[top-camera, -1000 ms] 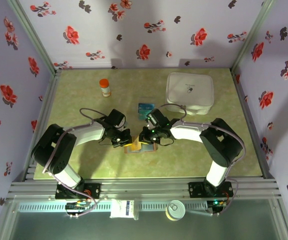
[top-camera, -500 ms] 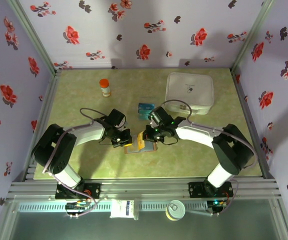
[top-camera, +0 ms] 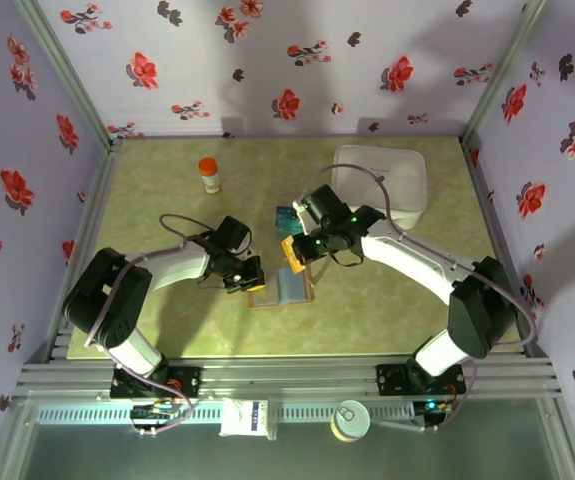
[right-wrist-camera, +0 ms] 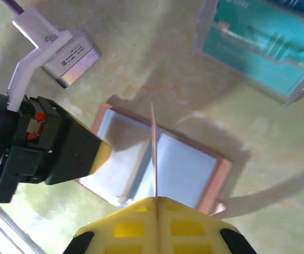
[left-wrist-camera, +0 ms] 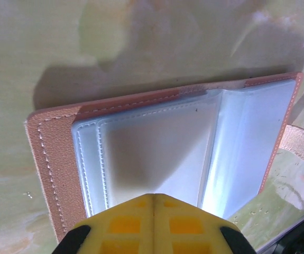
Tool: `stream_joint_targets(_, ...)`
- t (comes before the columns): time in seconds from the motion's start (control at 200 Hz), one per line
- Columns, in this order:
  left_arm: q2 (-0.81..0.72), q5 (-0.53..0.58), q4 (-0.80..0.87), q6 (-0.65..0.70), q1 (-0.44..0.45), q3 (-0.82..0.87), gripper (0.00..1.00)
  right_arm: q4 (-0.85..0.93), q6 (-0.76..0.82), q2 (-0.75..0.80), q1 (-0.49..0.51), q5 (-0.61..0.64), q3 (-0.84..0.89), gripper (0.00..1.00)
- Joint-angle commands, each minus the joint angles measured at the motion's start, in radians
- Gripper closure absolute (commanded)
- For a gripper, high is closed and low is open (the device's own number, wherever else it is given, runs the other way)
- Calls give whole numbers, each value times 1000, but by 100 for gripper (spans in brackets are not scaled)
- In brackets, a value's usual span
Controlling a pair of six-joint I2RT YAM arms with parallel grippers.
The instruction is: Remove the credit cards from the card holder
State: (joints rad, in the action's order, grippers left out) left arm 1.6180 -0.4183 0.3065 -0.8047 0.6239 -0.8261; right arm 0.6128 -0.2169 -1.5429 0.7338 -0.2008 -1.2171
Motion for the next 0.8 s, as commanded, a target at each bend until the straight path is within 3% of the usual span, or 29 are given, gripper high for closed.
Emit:
stream_joint_targets(0.0,-35,16,-3,21,3,-25,95,112,313,-12,-48,83,-88,100)
stream_joint_targets(0.265,-114,44,18,26,-14,-2,92,110,738,-79,-154,53,-226,100)
stream_joint_targets(0.51,-183,53,51,29,-60,45,91,268,909,-303,-236,-63,-510,100)
stream_joint_targets(0.795,-216,61,67,26,-83,86,91,425,1016,-600,-269,-109,-874,100)
